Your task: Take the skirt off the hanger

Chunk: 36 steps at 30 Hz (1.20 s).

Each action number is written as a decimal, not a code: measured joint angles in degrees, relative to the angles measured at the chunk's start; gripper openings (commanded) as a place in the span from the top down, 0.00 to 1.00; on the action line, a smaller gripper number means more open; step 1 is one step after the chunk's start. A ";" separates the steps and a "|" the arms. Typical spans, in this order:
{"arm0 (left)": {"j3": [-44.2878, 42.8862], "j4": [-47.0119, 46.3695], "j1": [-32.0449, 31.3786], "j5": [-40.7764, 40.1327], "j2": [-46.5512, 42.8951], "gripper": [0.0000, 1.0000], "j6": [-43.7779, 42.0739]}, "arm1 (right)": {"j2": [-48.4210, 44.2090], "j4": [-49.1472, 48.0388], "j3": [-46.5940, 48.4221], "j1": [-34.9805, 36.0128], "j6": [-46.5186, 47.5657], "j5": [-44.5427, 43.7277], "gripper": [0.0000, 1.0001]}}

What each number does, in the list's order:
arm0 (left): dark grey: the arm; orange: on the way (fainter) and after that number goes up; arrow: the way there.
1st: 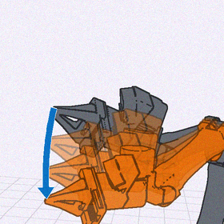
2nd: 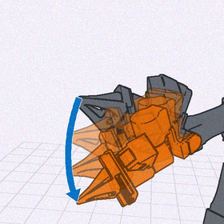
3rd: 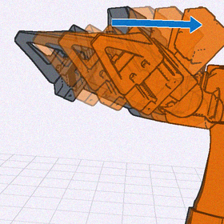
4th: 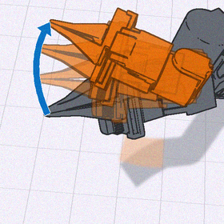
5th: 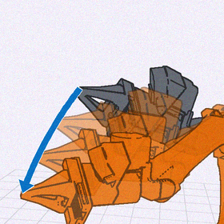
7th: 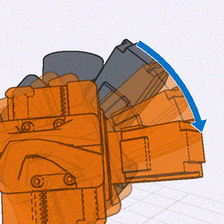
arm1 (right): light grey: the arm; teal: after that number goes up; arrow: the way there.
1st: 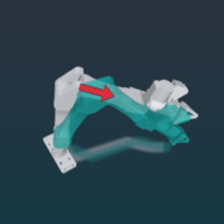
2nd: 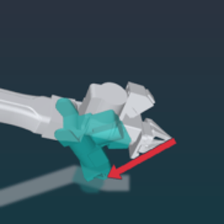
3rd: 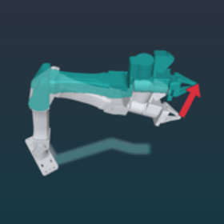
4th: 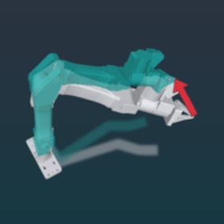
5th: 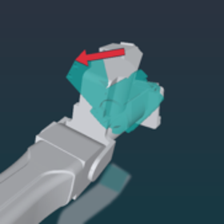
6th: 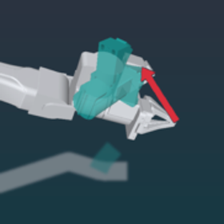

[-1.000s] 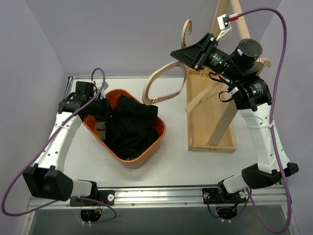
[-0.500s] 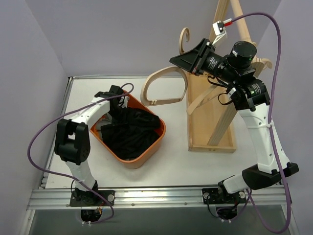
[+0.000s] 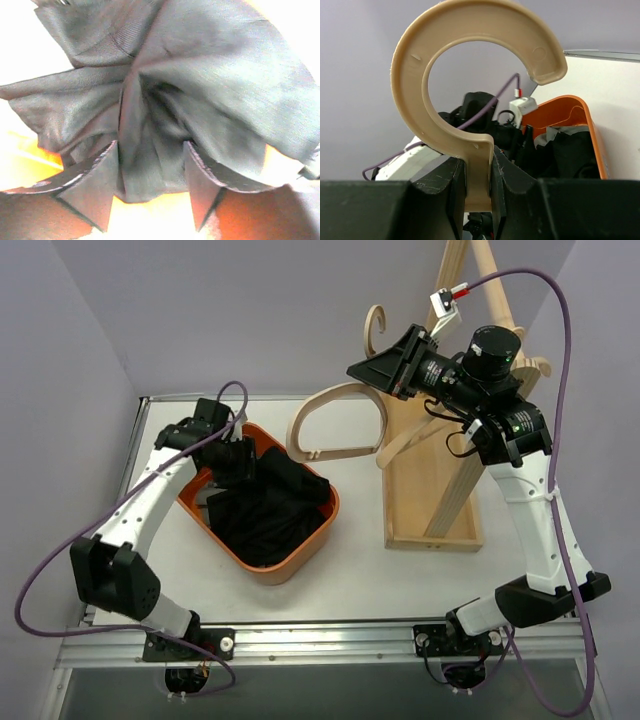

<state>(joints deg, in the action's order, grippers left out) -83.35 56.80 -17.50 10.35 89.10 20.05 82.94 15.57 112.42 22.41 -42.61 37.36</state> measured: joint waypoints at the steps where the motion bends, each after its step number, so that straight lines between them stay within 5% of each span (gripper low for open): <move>1: -0.74 0.37 0.00 -0.22 -1.44 0.36 0.59 | 0.09 -0.02 0.00 0.00 -0.04 0.15 1.00; 14: -7.56 4.46 0.02 -1.20 -17.00 0.33 7.32 | 3.98 4.55 0.42 0.00 2.14 0.50 1.00; 25: -37.24 1.01 0.02 11.67 -14.51 0.35 17.16 | 8.70 14.73 7.34 5.66 6.86 -6.19 1.00; 36: -28.85 -20.33 0.02 30.95 -17.22 0.36 27.87 | 9.64 22.03 11.04 11.13 12.96 -15.02 1.00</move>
<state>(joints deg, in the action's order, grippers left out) -112.20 36.47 -17.47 41.30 71.88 47.92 92.58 37.60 123.46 33.54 -29.65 22.35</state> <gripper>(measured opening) 0.647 0.171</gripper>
